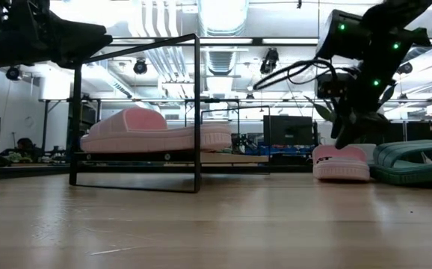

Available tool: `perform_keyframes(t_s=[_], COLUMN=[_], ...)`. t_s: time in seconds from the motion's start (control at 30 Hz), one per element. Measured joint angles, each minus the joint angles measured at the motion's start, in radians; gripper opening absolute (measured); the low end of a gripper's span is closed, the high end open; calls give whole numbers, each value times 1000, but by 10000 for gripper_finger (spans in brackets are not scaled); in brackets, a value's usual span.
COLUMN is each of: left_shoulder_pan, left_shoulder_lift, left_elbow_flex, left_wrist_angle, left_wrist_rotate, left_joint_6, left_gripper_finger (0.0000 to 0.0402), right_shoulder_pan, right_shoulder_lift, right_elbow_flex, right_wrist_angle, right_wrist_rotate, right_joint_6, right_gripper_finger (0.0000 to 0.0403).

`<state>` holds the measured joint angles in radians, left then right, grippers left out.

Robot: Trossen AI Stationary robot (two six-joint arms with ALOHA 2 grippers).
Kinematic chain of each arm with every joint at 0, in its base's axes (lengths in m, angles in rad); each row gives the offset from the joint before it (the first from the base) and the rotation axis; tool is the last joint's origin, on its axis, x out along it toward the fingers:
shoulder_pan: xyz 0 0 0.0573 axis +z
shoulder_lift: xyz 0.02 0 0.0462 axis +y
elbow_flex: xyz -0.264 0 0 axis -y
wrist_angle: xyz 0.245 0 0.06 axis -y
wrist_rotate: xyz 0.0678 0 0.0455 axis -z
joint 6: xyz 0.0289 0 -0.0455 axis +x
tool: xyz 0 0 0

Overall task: Pick and place slides into the shelf
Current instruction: Put the pink slide on the shelf

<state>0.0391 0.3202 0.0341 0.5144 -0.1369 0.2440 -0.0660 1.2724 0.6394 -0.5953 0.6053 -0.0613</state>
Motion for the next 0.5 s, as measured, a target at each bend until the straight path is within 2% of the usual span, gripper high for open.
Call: perform_keyframes(t_s=[0.5], left_shoulder_pan=[0], left_shoulder_lift=[0], left_elbow_flex=[0], left_wrist_angle=[0], left_wrist_rotate=[0], left_joint_6=[0], left_gripper_finger=[228], right_shoulder_pan=[-35], right_shoulder_lift=[3], right_elbow_flex=[-9], right_wrist_angle=[25], right_wrist_rotate=[-3], right_joint_6=[0], right_gripper_finger=[187])
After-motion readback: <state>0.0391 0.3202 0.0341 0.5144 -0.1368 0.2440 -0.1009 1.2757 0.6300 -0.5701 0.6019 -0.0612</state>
